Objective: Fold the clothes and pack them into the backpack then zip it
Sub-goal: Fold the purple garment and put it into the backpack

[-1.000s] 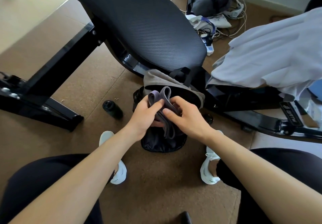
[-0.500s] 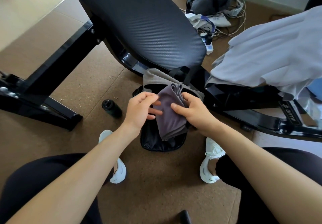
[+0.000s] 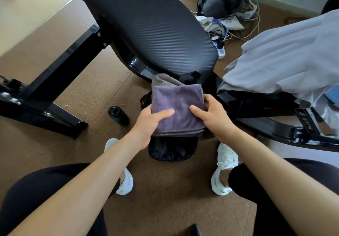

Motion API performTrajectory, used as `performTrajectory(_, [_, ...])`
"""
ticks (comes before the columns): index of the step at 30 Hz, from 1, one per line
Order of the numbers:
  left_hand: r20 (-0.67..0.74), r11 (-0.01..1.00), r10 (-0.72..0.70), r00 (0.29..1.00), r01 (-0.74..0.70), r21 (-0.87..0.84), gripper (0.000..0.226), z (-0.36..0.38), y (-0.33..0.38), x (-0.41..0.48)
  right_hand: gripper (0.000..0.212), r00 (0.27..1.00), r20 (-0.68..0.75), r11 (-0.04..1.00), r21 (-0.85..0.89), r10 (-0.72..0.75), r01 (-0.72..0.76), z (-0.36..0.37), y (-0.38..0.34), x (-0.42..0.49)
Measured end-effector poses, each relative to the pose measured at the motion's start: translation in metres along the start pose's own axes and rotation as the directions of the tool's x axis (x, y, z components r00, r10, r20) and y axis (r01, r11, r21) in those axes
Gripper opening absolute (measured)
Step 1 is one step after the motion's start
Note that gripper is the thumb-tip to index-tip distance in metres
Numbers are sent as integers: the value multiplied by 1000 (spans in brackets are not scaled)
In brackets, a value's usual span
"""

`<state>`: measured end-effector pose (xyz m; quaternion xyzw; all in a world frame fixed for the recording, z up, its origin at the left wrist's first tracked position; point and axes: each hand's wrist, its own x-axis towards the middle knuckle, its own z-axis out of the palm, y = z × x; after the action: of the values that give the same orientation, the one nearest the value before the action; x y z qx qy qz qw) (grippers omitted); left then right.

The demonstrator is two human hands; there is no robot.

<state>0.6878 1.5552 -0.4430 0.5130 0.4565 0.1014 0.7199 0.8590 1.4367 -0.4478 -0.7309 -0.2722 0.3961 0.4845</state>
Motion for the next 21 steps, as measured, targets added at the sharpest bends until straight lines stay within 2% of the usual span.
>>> performTrajectory(3, [-66,962,89,994,-68,264,83,-2,-5,2,93,992,76,988,-112,-102,110,-1,1,-2])
performTrajectory(4, [-78,931,133,988,-97,353,86,-2,-6,2,99,980,119,969,-174,-158,177,-1,0,-3])
performTrajectory(7, [-143,841,253,957,-145,522,74,-4,-10,5,89,944,247,903,-315,-219,292,2,-1,-5])
performTrajectory(10, [-138,683,367,920,-165,711,65,-3,-12,2,72,949,295,903,-367,-115,223,6,1,-6])
performTrajectory(12, [-86,491,501,861,-201,848,63,-1,-13,-2,69,952,295,938,-301,-78,170,9,1,-8])
performTrajectory(14, [0,300,608,794,-230,926,63,3,-17,-5,65,954,296,987,-137,-38,81,12,-3,-11])
performTrajectory(15, [35,235,637,770,-237,943,63,6,-19,-7,60,954,301,999,-36,-8,19,14,-4,-13])
performTrajectory(17, [88,164,660,746,-257,952,62,8,-23,-8,47,945,319,985,127,69,-114,19,-9,-15])
performTrajectory(19, [145,135,651,745,-302,944,67,10,-28,-8,32,933,338,951,230,123,-208,22,-12,-16])
performTrajectory(21, [220,117,636,740,-374,920,73,12,-32,-10,27,931,324,917,293,170,-269,23,-13,-16])
